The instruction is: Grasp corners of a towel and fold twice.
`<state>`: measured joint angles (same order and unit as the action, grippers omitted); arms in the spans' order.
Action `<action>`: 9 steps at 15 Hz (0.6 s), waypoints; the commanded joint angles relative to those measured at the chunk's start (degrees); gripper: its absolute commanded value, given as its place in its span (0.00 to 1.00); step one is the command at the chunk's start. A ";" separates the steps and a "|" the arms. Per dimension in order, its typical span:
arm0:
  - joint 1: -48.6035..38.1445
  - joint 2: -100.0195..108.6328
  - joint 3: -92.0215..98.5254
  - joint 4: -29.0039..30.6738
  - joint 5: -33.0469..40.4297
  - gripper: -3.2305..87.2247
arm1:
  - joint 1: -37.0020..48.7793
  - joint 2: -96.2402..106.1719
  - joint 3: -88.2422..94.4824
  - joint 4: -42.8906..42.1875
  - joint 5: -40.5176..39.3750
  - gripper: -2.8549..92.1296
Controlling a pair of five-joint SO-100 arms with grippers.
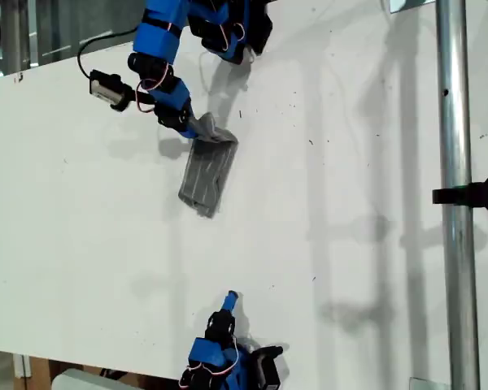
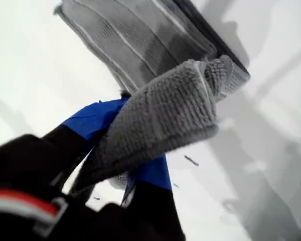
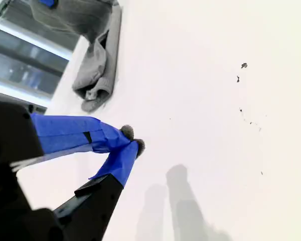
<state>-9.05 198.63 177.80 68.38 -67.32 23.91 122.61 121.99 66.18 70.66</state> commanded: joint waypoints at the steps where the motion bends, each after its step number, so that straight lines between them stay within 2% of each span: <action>1: 0.35 0.35 0.62 -0.88 -0.18 0.00 | -1.41 -13.10 -12.30 -8.44 -1.76 0.03; 3: 0.26 0.35 0.70 -0.79 -0.26 0.00 | -2.20 -24.35 -21.27 -13.97 -3.78 0.03; 4: 0.09 0.35 0.70 -0.79 -0.26 0.00 | -2.46 -28.83 -25.66 -15.73 -4.22 0.14; 5: 0.09 0.35 0.70 -0.70 -0.26 0.00 | -2.99 -31.82 -29.36 -17.84 -6.77 0.37; 6: 0.09 0.35 0.70 -0.62 -0.35 0.00 | -3.52 -30.94 -29.53 -23.12 -7.73 0.31; 7: 0.18 0.35 0.79 -0.62 -0.53 0.00 | -3.43 -29.00 -29.62 -25.75 -8.09 0.20; 8: 0.18 0.35 0.79 -0.53 -0.62 0.00 | -2.37 -26.46 -29.62 -26.37 -8.09 0.15; 9: 0.09 0.35 0.79 -0.53 -0.70 0.00 | -0.88 -24.52 -29.00 -26.28 -8.09 0.15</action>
<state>-9.05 198.63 178.07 68.38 -67.32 21.45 92.64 96.06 41.40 63.19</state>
